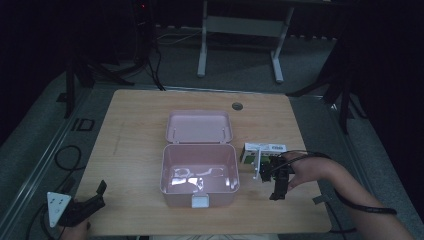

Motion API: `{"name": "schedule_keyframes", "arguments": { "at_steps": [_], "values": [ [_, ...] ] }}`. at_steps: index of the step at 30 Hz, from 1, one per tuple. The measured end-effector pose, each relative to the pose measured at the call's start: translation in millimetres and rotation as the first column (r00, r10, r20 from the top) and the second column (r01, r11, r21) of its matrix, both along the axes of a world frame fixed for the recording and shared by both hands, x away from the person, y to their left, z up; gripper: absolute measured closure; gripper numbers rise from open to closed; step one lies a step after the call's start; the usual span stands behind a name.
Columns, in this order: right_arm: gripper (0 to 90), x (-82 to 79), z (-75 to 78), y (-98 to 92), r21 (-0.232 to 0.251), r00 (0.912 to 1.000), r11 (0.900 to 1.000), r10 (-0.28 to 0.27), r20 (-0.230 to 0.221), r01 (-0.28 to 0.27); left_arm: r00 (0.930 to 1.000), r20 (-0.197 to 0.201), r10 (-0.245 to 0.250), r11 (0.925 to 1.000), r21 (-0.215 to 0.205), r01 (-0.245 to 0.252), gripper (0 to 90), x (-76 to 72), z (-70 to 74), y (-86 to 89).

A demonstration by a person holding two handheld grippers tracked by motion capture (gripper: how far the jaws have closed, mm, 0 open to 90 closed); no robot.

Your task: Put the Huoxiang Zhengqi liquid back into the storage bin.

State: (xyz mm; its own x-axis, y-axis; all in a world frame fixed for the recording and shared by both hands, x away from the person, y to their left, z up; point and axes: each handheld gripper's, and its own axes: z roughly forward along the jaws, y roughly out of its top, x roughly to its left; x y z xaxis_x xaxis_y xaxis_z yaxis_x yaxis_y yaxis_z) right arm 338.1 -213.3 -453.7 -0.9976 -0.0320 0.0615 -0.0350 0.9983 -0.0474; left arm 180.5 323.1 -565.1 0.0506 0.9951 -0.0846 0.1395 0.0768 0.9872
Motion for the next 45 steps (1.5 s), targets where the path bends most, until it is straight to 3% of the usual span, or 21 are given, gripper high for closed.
{"name": "schedule_keyframes", "arguments": {
  "at_steps": [4,9,14,24,30,39,41,45],
  "values": [
    [13.4,0.5,9.7,-0.1,-0.009,0.9996,1.000,0.027,-0.010,-0.027,1.0000,0.001,0.000,1.0000,0.000,0.000,0.2,-0.1,-0.1,0.0],
    [13.5,1.7,16.8,0.0,-0.041,0.9999,0.999,0.010,-0.005,-0.011,1.0000,0.002,-0.001,1.0000,0.000,0.001,0.2,-0.1,-0.1,0.0],
    [13.3,3.7,27.1,-1.0,-0.032,0.9997,0.999,0.019,-0.014,-0.019,1.0000,0.003,-0.002,1.0000,0.000,0.002,0.2,-0.1,-0.1,-0.1],
    [14.8,13.3,44.8,-3.9,-0.034,0.9996,0.999,0.022,0.015,-0.021,1.0000,0.004,-0.003,1.0000,0.000,0.003,0.2,-0.2,-0.1,0.0],
    [19.1,32.4,52.6,-10.1,-0.010,0.9998,1.000,0.005,0.019,-0.005,1.0000,-0.001,-0.009,1.0000,0.003,0.009,0.2,0.1,0.1,-0.4],
    [20.2,62.0,60.7,-13.3,0.022,0.9971,0.999,-0.038,0.067,0.037,0.9999,0.000,-0.010,0.9999,0.005,0.010,0.2,-0.1,0.0,-0.4],
    [21.0,69.9,61.3,-15.0,0.030,0.9966,0.998,-0.062,0.054,0.060,0.9999,0.001,-0.010,0.9999,0.004,0.010,0.2,-0.2,0.0,-0.4],
    [21.8,85.5,59.6,-17.3,0.042,0.9941,0.996,-0.076,0.077,0.073,0.9999,0.002,-0.011,0.9999,0.004,0.011,0.2,-0.2,0.0,-0.4]
  ]
}}
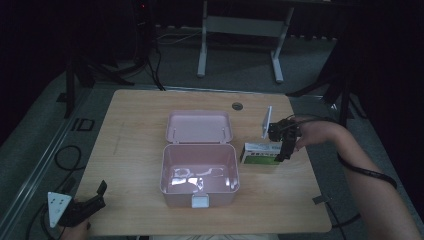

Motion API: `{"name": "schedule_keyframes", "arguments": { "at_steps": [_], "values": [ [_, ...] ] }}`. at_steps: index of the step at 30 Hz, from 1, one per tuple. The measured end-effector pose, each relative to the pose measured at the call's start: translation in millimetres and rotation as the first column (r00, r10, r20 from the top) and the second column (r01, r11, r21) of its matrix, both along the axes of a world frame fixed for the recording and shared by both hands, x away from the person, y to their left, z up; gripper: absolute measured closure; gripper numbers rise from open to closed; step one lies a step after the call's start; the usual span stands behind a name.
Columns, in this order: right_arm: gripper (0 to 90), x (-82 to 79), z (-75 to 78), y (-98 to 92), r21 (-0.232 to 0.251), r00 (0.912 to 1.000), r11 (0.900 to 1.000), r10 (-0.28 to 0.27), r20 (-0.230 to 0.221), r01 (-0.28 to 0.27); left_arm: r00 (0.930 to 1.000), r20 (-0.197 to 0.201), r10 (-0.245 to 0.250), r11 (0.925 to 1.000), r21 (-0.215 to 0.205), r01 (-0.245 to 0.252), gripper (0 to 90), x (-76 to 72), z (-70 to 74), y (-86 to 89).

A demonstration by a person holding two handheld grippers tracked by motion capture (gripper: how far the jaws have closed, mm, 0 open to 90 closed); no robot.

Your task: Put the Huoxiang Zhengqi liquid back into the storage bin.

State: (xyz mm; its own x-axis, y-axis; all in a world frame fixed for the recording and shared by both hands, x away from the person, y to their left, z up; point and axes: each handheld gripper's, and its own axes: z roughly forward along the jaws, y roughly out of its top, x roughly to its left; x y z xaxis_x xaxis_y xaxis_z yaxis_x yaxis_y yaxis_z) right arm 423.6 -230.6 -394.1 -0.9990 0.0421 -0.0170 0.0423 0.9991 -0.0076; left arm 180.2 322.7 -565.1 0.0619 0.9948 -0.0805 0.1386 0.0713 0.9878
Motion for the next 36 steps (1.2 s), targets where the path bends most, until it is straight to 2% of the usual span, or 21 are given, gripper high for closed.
{"name": "schedule_keyframes", "arguments": {
  "at_steps": [5,11,25,36],
  "values": [
    [23.9,15.8,-4.5,-0.2,0.022,0.9998,1.000,-0.017,0.004,0.017,1.0000,0.003,0.000,1.0000,-0.002,0.000,0.2,-0.2,-0.1,0.0],
    [25.6,26.9,-19.1,3.0,-0.017,0.9994,0.999,-0.030,-0.021,0.029,1.0000,0.005,-0.001,1.0000,-0.002,0.001,0.2,-0.3,-0.2,0.1],
    [27.8,33.9,-38.9,11.6,-0.011,0.9983,0.999,-0.032,-0.049,0.031,1.0000,0.005,-0.004,1.0000,-0.002,0.004,0.2,-0.4,-0.2,0.2],
    [37.1,40.1,-56.4,17.6,-0.029,0.9985,0.999,-0.019,-0.052,0.018,1.0000,0.006,-0.005,1.0000,-0.003,0.005,0.2,-0.4,-0.2,0.3]
  ]
}}
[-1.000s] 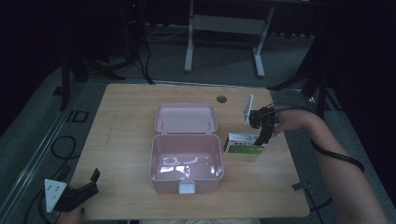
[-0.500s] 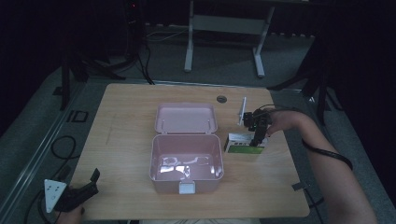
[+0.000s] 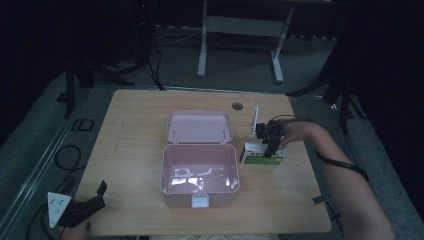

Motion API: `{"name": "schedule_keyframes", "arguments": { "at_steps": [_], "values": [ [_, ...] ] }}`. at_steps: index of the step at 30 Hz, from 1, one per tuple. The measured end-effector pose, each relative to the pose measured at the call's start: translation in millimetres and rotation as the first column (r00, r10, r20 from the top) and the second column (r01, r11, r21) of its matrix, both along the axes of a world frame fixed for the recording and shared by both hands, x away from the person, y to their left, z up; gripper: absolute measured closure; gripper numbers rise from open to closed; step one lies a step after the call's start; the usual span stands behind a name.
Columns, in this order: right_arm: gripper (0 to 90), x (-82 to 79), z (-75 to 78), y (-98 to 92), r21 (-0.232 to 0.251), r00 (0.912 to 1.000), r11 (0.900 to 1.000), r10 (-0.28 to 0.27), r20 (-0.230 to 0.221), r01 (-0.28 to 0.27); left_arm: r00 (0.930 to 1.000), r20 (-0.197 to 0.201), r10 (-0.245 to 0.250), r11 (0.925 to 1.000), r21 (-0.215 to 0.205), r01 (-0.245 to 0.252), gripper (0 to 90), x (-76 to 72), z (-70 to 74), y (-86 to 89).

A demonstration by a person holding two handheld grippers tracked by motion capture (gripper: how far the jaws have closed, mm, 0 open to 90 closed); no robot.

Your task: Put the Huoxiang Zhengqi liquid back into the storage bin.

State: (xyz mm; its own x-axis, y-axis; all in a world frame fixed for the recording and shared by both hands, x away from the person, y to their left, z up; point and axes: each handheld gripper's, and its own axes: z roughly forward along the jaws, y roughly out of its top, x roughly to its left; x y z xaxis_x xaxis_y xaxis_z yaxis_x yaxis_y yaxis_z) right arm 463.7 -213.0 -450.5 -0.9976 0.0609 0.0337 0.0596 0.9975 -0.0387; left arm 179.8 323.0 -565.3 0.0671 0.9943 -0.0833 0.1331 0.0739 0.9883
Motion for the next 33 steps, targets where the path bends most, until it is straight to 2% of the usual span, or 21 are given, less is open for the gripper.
{"name": "schedule_keyframes", "arguments": {
  "at_steps": [2,11,18,21,25,30,33],
  "values": [
    [40.7,1.2,-2.9,1.2,-0.004,1.0000,1.000,-0.003,-0.002,0.003,1.0000,-0.001,0.000,1.0000,0.000,0.000,0.2,0.0,0.0,0.0],
    [47.0,2.5,-15.5,2.9,-0.022,0.9999,1.000,-0.010,-0.009,0.010,1.0000,-0.001,-0.002,1.0000,0.001,0.002,0.2,0.0,0.0,0.0],
    [60.9,0.6,-16.9,3.0,-0.020,0.9999,1.000,-0.015,-0.006,0.015,1.0000,-0.001,-0.001,1.0000,0.002,0.001,0.2,0.0,0.0,-0.2],
    [61.5,-0.3,-16.3,4.3,-0.023,0.9997,0.999,-0.022,0.006,0.022,1.0000,0.001,-0.001,1.0000,0.001,0.001,0.2,-0.1,0.0,-0.1],
    [61.8,-3.1,-15.2,4.9,-0.032,1.0000,0.999,-0.005,0.004,0.005,1.0000,0.000,-0.002,1.0000,0.000,0.002,0.2,-0.1,0.0,0.0],
    [61.8,-9.4,-12.0,4.2,-0.043,0.9999,0.999,0.010,-0.012,-0.011,1.0000,0.000,-0.002,1.0000,0.000,0.002,0.2,-0.1,0.0,0.1],
    [61.8,-14.4,-8.2,3.8,-0.035,0.9996,0.999,-0.003,-0.029,0.002,1.0000,0.003,-0.002,1.0000,0.000,0.002,0.2,-0.2,-0.1,0.0]
  ]
}}
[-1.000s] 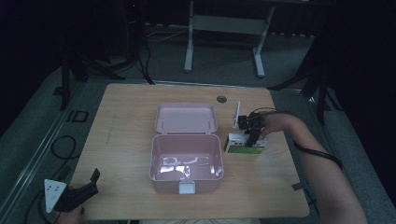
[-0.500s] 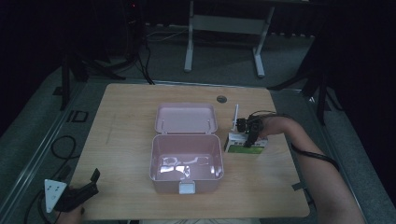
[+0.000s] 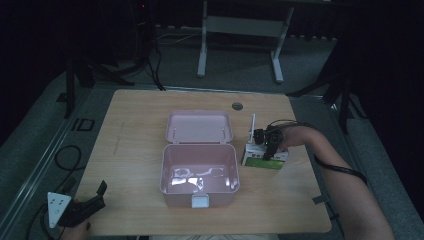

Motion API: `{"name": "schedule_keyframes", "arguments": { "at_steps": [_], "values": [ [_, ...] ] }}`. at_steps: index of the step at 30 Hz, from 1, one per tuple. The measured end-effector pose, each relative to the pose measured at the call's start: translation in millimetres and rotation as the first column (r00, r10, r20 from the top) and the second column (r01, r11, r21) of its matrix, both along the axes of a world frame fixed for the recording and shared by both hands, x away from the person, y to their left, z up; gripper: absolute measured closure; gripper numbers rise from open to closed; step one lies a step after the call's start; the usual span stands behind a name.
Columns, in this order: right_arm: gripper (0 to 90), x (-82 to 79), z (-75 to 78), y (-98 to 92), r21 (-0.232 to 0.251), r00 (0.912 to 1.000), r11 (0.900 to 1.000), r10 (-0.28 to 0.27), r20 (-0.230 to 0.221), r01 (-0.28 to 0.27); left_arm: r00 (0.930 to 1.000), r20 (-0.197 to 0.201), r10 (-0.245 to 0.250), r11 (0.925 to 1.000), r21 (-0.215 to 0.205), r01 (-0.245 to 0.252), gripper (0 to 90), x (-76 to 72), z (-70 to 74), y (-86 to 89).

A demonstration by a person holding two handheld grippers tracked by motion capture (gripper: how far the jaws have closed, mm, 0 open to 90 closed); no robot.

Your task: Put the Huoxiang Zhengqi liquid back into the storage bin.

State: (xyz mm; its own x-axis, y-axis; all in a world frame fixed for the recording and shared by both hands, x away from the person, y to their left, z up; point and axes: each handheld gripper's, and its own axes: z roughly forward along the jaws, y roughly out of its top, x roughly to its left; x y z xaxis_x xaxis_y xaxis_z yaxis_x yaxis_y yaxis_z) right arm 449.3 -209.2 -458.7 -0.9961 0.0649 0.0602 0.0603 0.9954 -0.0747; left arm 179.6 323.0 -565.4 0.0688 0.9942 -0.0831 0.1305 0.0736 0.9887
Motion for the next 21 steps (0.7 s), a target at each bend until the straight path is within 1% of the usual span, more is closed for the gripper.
{"name": "schedule_keyframes", "arguments": {
  "at_steps": [5,9,11,13,17,21],
  "values": [
    [61.8,-14.3,7.2,-1.7,0.012,0.9999,1.000,0.010,-0.010,-0.010,1.0000,-0.002,0.000,1.0000,0.001,0.000,0.2,0.1,0.1,-0.2],
    [61.8,-26.2,10.6,-2.7,-0.005,0.9996,1.000,0.012,-0.026,-0.012,1.0000,-0.001,0.000,1.0000,0.001,0.000,0.2,0.0,0.0,-0.1],
    [61.8,-31.8,12.6,-3.3,-0.013,0.9995,1.000,0.022,-0.022,-0.022,1.0000,-0.002,0.000,1.0000,0.002,0.000,0.2,0.1,0.1,0.0],
    [61.8,-36.7,14.7,-4.4,-0.015,0.9997,1.000,0.017,-0.016,-0.017,1.0000,-0.004,-0.001,1.0000,0.001,0.001,0.2,0.2,0.1,0.0],
    [61.8,-46.3,18.8,-7.7,0.001,0.9998,1.000,0.013,-0.012,-0.013,1.0000,0.000,-0.002,1.0000,-0.001,0.002,0.2,0.0,0.0,0.2],
    [61.9,-57.8,23.4,-10.7,0.008,0.9994,0.999,0.033,-0.010,-0.033,1.0000,-0.004,-0.003,1.0000,0.001,0.003,0.2,0.2,0.1,0.0]
  ]
}}
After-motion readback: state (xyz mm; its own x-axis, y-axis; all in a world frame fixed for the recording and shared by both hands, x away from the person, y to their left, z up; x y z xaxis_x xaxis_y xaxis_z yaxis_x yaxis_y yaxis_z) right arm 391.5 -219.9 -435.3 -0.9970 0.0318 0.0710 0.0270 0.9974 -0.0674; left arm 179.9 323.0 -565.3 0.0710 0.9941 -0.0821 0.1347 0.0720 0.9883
